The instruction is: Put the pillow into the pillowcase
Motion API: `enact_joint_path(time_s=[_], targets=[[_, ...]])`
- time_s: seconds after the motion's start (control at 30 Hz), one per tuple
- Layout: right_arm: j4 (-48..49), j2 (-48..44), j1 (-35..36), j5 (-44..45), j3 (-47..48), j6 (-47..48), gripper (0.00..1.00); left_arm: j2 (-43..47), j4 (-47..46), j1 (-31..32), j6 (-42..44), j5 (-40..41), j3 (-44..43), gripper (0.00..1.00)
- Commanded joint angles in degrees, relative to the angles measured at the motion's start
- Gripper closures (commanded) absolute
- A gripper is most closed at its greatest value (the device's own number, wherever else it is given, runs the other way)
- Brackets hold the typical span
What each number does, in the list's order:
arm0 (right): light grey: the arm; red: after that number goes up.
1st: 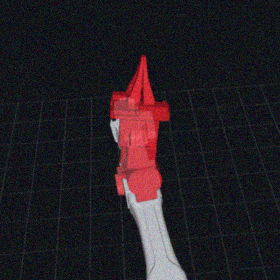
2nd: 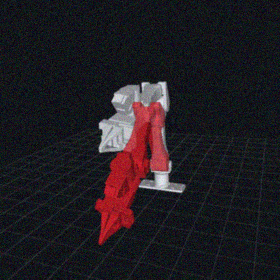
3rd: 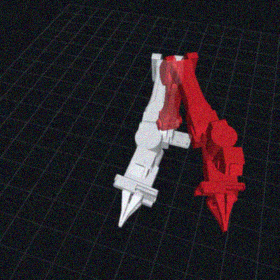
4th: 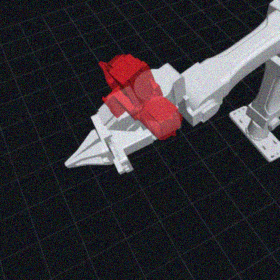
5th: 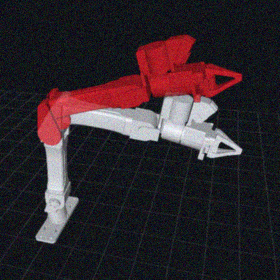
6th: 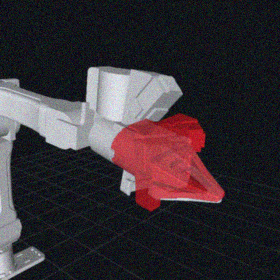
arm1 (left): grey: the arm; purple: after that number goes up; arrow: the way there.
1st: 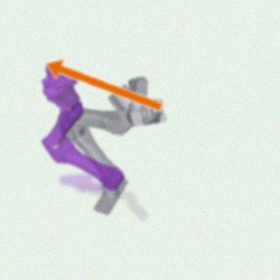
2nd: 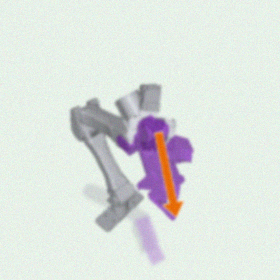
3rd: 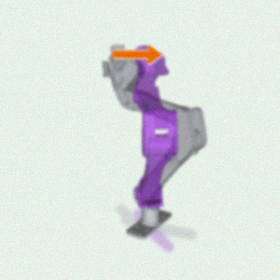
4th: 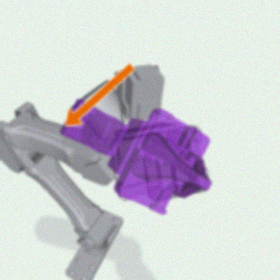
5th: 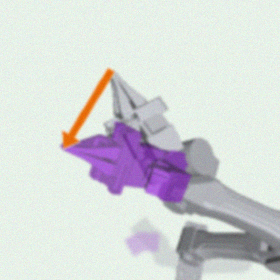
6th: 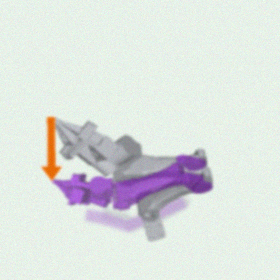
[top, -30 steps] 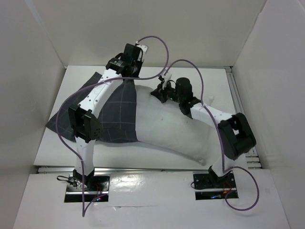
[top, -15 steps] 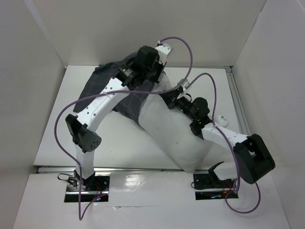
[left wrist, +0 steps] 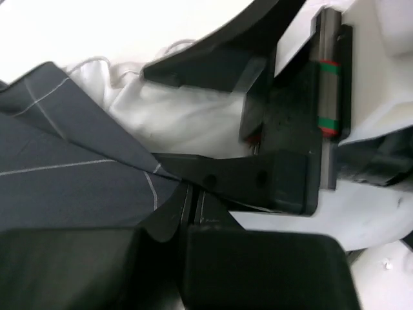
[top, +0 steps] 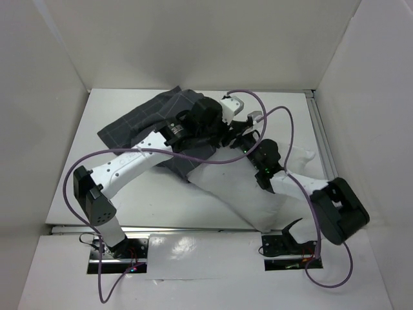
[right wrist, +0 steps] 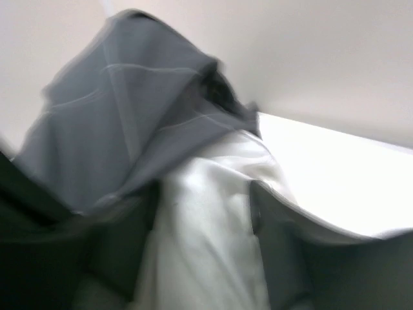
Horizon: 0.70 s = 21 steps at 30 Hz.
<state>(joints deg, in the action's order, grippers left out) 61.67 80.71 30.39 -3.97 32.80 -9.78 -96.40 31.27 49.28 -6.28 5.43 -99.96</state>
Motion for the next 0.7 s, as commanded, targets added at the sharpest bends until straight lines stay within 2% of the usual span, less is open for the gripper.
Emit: enact_joint_path(time_s=[0.0, 0.03, 0.07, 0.1, 0.13, 0.27, 0.33, 0.43, 0.53, 0.67], targets=[[-6.35, -10.19, 0.55, -1.64, -0.36, 5.1, 0.25, -0.1, -4.72, 1.79, -4.53, -3.24, -0.58, 1.0], [-15.35, -14.74, 0.55, -4.09, 0.85, 10.6, 0.13, -0.1, -4.72, 1.0, -5.14, -2.71, -0.06, 1.0], [-20.75, -16.62, 0.55, -5.95, 2.08, 13.27, 0.13, 0.59, -5.33, 0.21, -5.14, -1.75, -0.06, 1.0], [-26.54, -18.29, 0.55, -7.01, 5.23, 16.78, 0.08, 1.12, -5.34, 0.21, -5.14, -0.96, 0.73, 1.0], [-36.0, -20.83, 0.55, -7.02, 6.57, 19.34, 0.06, 2.61, -6.12, 0.21, -5.14, -0.34, 1.26, 1.0], [-46.35, -23.75, 0.02, -0.87, 9.56, 26.73, 0.01, 6.74, -7.89, 0.21, -5.14, 4.75, 3.02, 1.0], [-51.0, -24.37, -0.5, -2.88, 11.4, 32.53, 0.01, 8.06, -8.5, -0.32, -5.14, 7.83, 3.55, 1.0], [-59.6, -22.18, -2.25, -11.21, 17.18, 36.41, 0.01, 9.73, -9.02, -0.85, -4.44, 12.12, 3.55, 1.0], [-68.66, -15.86, -6.29, -19.81, 25.35, 35.19, 0.01, 10.27, -9.55, -1.38, -4.44, 14.07, 3.55, 1.0], [-73.45, -6.54, -11.48, -32.92, 32.05, 35.88, 0.01, 10.79, -9.56, -2.69, -4.44, 14.08, 3.55, 1.0]])
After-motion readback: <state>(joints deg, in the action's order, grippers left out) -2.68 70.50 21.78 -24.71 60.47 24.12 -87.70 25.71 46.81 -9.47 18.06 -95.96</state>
